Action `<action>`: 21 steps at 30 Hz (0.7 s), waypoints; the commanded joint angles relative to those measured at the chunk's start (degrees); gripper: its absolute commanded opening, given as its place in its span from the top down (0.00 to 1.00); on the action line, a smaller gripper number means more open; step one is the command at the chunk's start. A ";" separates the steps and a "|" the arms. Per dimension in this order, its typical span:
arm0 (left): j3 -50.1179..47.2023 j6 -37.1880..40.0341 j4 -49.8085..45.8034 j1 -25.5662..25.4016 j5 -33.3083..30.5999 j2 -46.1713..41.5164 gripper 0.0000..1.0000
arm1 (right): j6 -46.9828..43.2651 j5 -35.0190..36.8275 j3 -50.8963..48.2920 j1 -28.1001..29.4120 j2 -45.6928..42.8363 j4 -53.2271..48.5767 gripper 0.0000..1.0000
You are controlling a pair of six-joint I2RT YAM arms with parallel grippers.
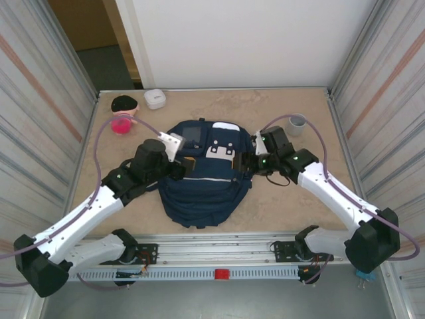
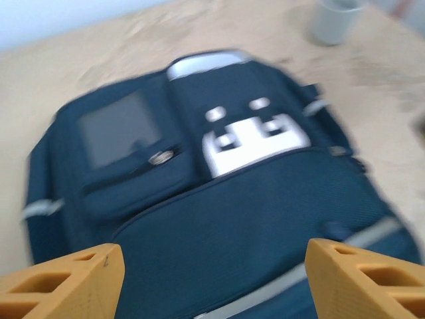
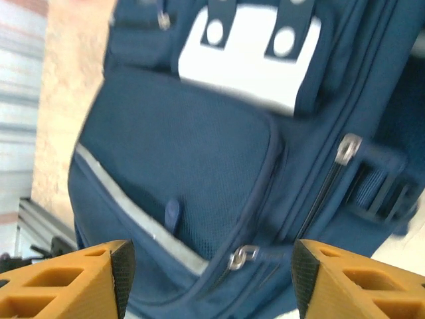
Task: Pack books, pencil case, and school supplies into a backpack
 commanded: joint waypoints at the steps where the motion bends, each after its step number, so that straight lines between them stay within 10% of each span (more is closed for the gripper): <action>1: -4.69 -11.75 -1.91 9.69 6.40 1.88 0.30 | 10.10 0.62 -4.34 6.74 -0.42 1.83 0.37; 11: -13.20 -16.32 6.44 13.65 12.37 10.09 0.35 | 14.32 -0.51 -9.36 8.22 5.52 10.84 0.40; 21: -18.22 -23.12 14.92 12.87 14.76 6.35 0.83 | 11.91 -0.15 -9.48 3.01 8.96 20.93 0.86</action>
